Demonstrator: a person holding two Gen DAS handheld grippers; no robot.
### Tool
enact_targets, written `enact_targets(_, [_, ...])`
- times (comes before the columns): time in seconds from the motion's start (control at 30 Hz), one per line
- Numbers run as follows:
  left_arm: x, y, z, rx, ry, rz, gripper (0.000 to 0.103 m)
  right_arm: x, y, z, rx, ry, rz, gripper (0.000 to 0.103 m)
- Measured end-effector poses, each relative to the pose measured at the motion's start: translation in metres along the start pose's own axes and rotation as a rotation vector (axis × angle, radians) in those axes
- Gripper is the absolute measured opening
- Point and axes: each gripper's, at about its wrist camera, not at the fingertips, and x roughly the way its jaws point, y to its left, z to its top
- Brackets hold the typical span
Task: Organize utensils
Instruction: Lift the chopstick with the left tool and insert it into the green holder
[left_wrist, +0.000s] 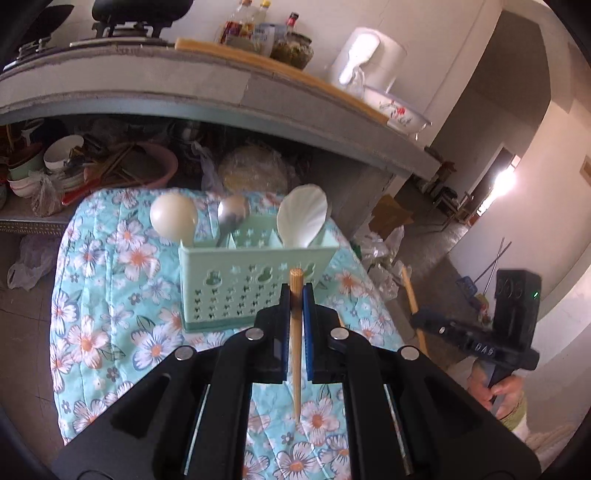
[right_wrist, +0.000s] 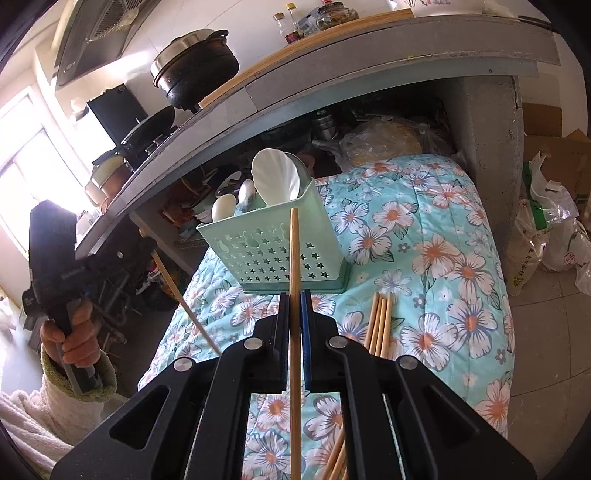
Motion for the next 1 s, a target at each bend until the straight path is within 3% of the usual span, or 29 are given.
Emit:
enact_targets(0.3, [-0.048,-0.019,0.077,0.041,-0.228,-0.005,0.006,0.003,0.0,0.003,0.01,-0.008,0.012,0.006])
enact_targets(0.47, [-0.059,-0.021,0.112,0.054,-0.334,0.052,0.006,0.006,-0.001,0.002,0.014,0.005,0.014,0.006])
enact_targets(0.63, [-0.042,-0.009,0.125,0.06,-0.379,0.14,0.006,0.009,-0.003,-0.001,0.015,0.016,0.011,0.006])
enact_targets(0.77, [-0.025,0.003,0.124,0.048,-0.394,0.15,0.006,0.011,-0.004,-0.001,0.016,0.025,0.007,0.006])
enact_targets(1.0, [0.014,0.016,0.114,0.04,-0.332,0.174,0.006,0.014,-0.005,-0.002,0.018,0.036,0.009,0.006])
